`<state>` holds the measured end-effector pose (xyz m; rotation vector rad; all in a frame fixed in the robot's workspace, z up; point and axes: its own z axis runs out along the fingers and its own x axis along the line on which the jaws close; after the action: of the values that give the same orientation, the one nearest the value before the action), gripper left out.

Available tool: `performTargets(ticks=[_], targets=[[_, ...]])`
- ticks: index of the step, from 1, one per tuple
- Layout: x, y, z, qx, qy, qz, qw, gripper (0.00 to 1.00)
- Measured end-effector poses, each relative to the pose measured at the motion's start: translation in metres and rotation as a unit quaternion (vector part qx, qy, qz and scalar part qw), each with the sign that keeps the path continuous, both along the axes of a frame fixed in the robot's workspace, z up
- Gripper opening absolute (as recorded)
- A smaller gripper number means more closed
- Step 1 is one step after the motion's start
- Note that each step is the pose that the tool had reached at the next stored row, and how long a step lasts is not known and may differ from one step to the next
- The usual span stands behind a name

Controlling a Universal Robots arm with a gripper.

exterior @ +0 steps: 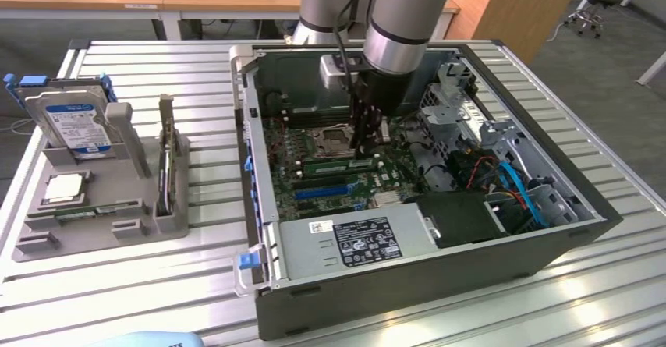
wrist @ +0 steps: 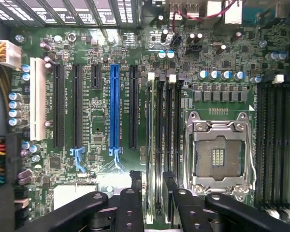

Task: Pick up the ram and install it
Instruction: 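Insert the ram into the slot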

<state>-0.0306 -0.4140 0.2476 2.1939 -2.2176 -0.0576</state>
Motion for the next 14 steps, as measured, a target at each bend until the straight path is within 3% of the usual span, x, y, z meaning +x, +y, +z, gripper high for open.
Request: performTargets(ticks=[14], targets=[[0.0, 0.0, 0.0339, 0.0, 0.0, 0.0, 1.0, 0.31]])
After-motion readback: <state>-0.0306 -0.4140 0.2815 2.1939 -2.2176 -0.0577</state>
